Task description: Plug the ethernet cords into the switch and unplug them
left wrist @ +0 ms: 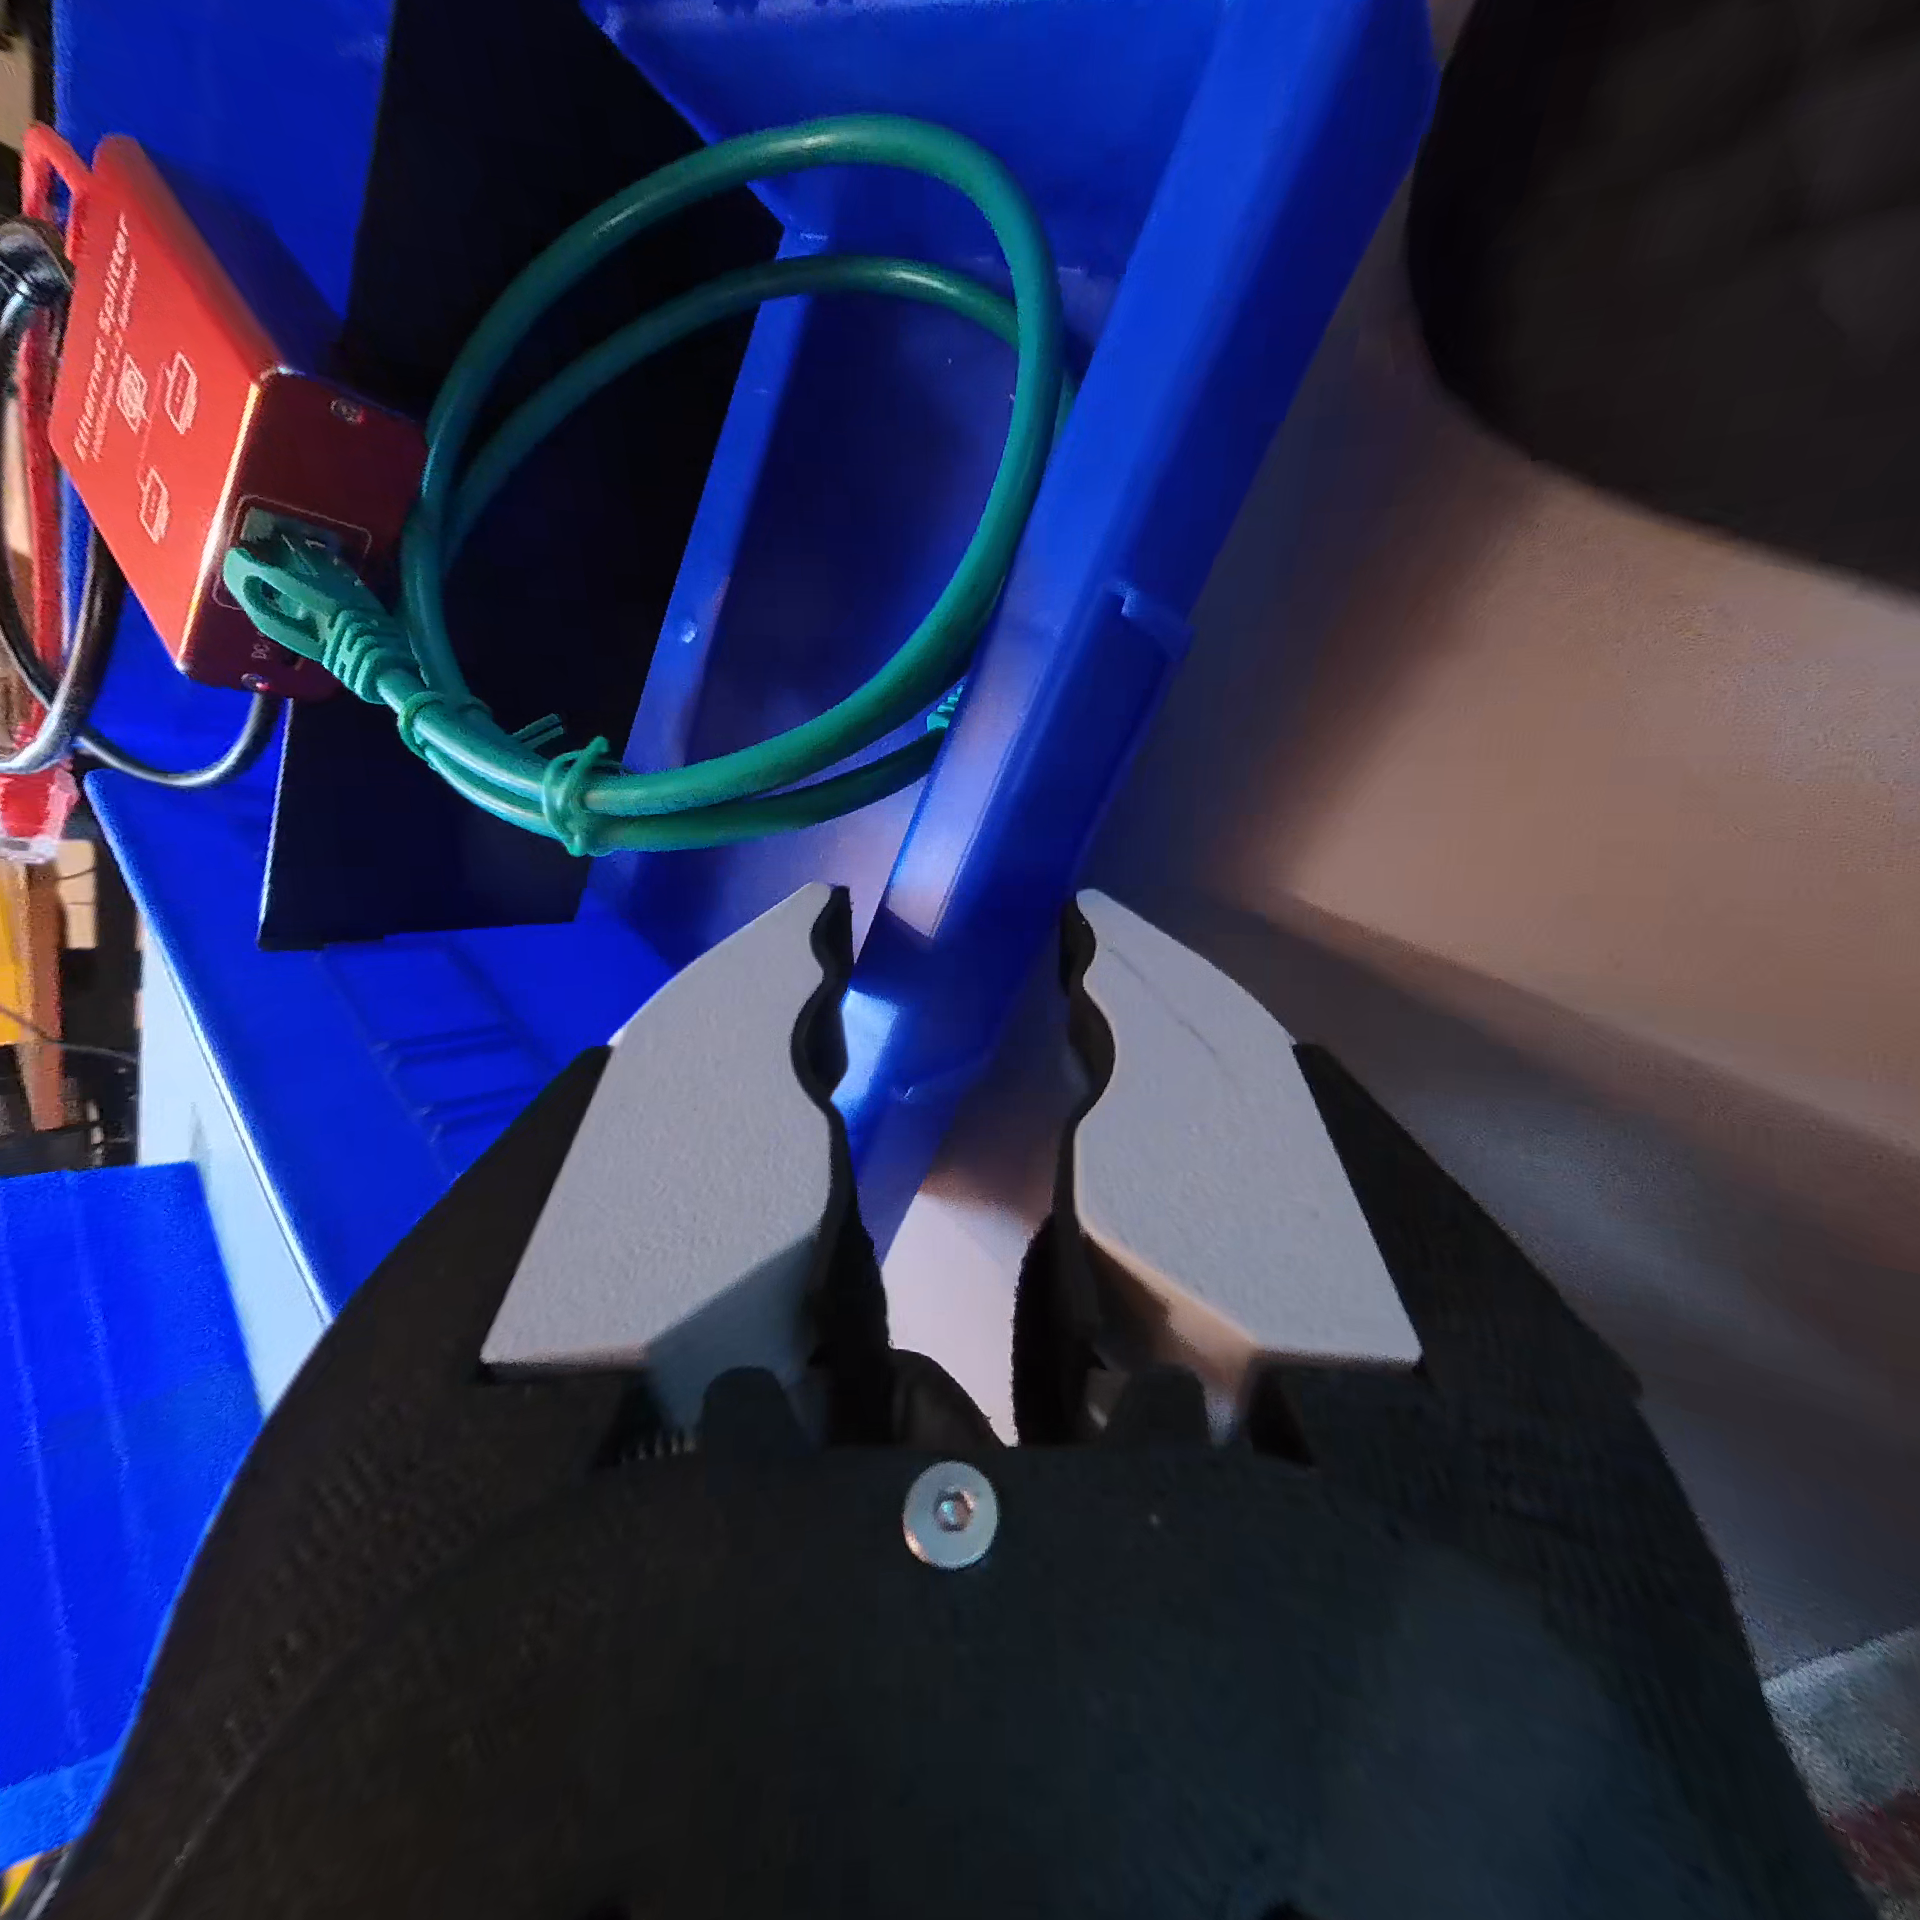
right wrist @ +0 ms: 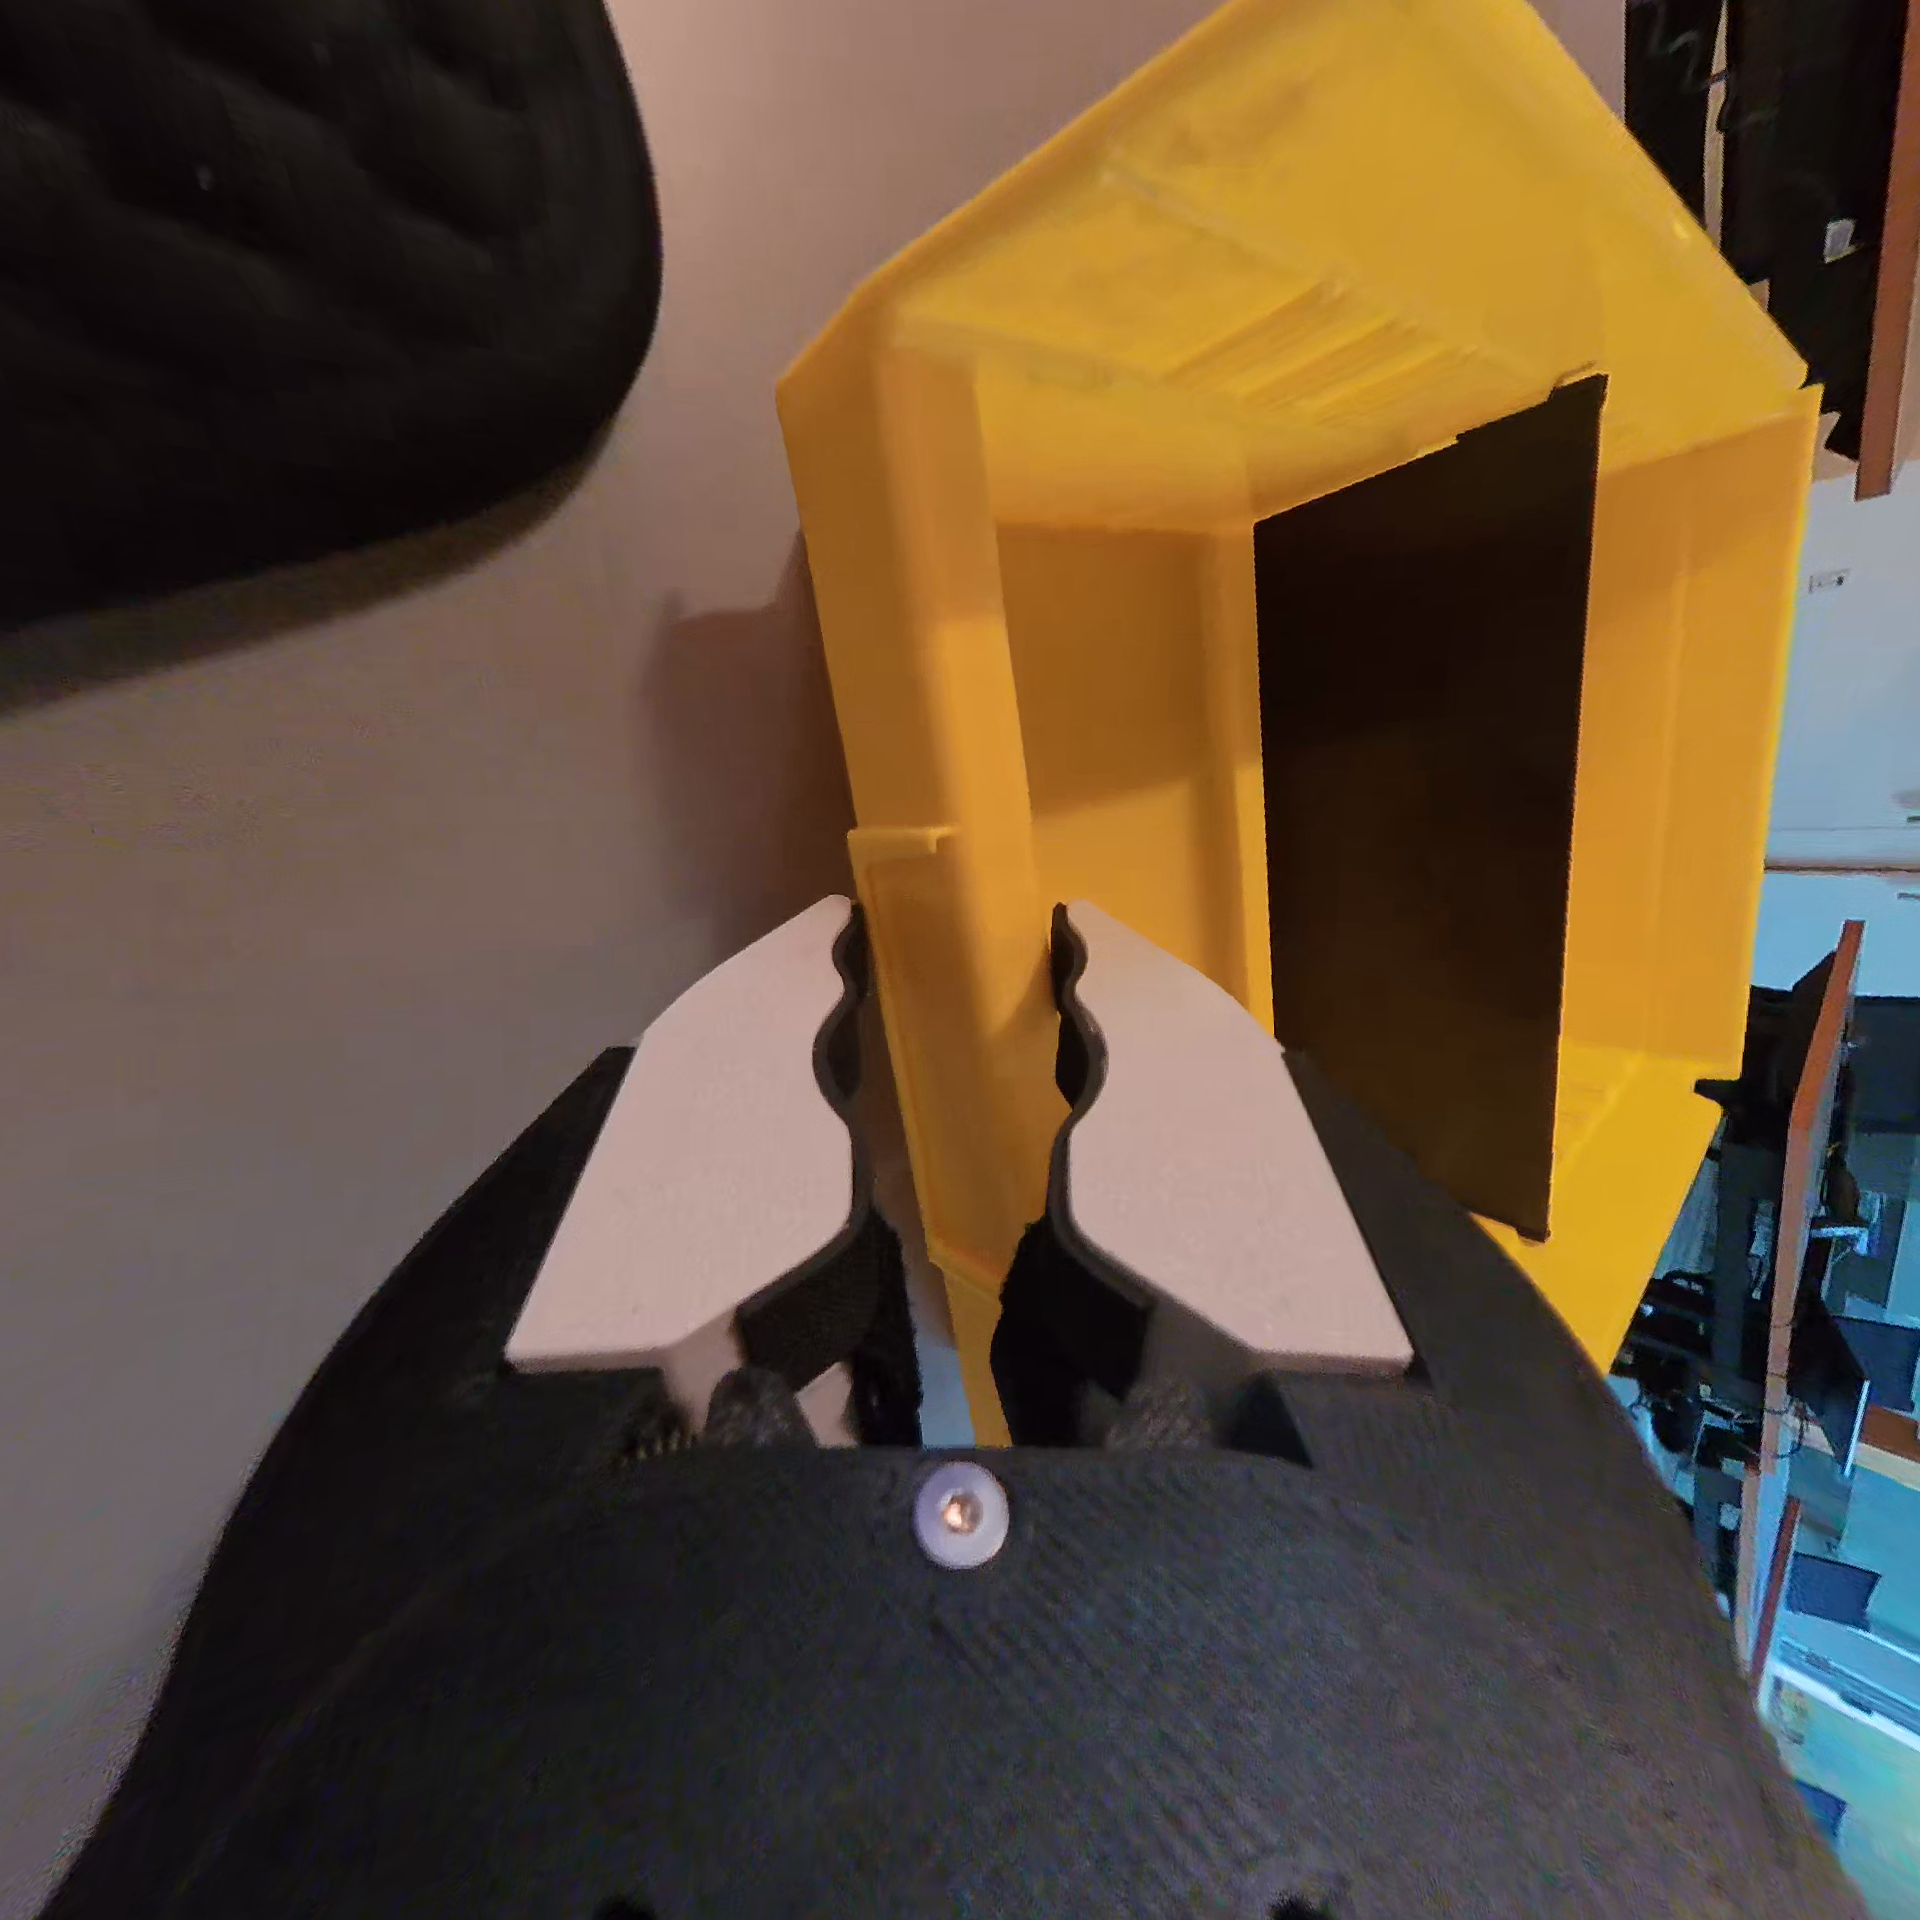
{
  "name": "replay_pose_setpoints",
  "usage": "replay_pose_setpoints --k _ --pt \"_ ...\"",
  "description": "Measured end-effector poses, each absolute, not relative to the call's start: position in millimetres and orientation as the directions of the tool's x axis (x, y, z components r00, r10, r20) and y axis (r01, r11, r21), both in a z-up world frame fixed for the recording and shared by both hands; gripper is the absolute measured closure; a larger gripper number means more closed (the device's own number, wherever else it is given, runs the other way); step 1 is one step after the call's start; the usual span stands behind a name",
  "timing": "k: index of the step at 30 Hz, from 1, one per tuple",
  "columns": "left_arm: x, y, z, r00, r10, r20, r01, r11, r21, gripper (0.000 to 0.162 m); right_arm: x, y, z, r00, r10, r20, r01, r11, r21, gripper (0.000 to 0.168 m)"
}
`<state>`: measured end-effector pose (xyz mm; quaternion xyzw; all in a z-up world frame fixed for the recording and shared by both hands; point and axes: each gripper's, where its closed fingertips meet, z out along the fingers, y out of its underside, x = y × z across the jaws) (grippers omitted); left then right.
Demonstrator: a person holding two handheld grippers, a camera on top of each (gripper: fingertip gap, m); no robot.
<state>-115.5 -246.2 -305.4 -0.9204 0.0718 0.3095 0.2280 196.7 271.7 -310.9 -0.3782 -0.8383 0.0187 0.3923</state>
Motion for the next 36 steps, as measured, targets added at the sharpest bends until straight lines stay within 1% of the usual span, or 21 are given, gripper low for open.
replay_pose_setpoints --k 6,11,15,16,17,19,20,22,24,25,26,27,29,31,32,34,36 --pt "-128 -301 -303 0.768 -0.004 -0.641 -0.275 -0.905 -0.324 0.123 219 282 -311 -0.44 0.62 0.65 0.556 0.756 -0.345 0.134" --pt "-133 -342 -301 0.746 0.01 -0.666 -0.241 -0.928 -0.284 0.123 226 288 -311 -0.454 0.608 0.651 0.534 0.771 -0.348 0.134" --pt "-128 -357 -300 0.755 0.072 -0.652 -0.192 -0.926 -0.325 0.121 226 289 -311 -0.445 0.621 0.645 0.54 0.761 -0.359 0.134" --pt "-126 -358 -300 0.769 0.108 -0.63 -0.159 -0.922 -0.352 0.118 227 289 -310 -0.439 0.632 0.639 0.553 0.75 -0.363 0.132" --pt "-121 -356 -302 0.8 0.147 -0.581 -0.122 -0.909 -0.398 0.108 227 288 -310 -0.43 0.65 0.626 0.563 0.735 -0.377 0.127" --pt "-114 -353 -297 0.838 0.237 -0.491 -0.048 -0.866 -0.498 0.088 226 281 -305 -0.401 0.705 0.585 0.558 0.695 -0.455 0.114" --pt "-111 -350 -289 0.844 0.279 -0.458 -0.026 -0.832 -0.554 0.084 226 277 -301 -0.381 0.734 0.563 0.548 0.669 -0.502 0.108" --pt "-105 -339 -258 0.833 0.394 -0.389 0.02 -0.724 -0.689 0.081 226 271 -289 -0.322 0.781 0.536 0.531 0.617 -0.58 0.098" --pt "-99 -314 -205 0.811 0.517 -0.274 0.06 -0.54 -0.84 0.079 227 266 -274 -0.249 0.819 0.517 0.502 0.566 -0.654 0.087" --pt "-98 -302 -178 0.797 0.568 -0.204 0.083 -0.438 -0.895 0.079 226 263 -265 -0.21 0.834 0.51 0.477 0.543 -0.691 0.082" --pt "-97 -290 -158 0.796 0.588 -0.144 0.103 -0.366 -0.925 0.078 225 260 -256 -0.174 0.845 0.505 0.448 0.525 -0.724 0.08" --pt "-98 -280 -146 0.804 0.584 -0.112 0.117 -0.341 -0.933 0.077 223 256 -247 -0.142 0.851 0.506 0.414 0.515 -0.75 0.079" --pt "-112 -270 -142 0.801 0.586 -0.127 0.14 -0.389 -0.91 0.071 219 247 -232 -0.097 0.846 0.525 0.347 0.523 -0.779 0.078" --pt "-135 -266 -157 0.802 0.577 -0.157 0.181 -0.485 -0.855 0.068 215 236 -225 -0.093 0.834 0.544 0.304 0.544 -0.782 0.078" --pt "-147 -263 -167 0.81 0.569 -0.14 0.217 -0.512 -0.831 0.067 214 231 -224 -0.101 0.828 0.552 0.301 0.554 -0.776 0.078" --pt "-164 -254 -183 0.835 0.548 -0.056 0.291 -0.525 -0.8 0.067 213 228 -225 -0.114 0.809 0.576 0.324 0.579 -0.749 0.078" --pt "-187 -251 -194 0.817 0.576 -0.01 0.35 -0.51 -0.785 0.068 212 228 -222 -0.115 0.795 0.596 0.339 0.595 -0.728 0.079"
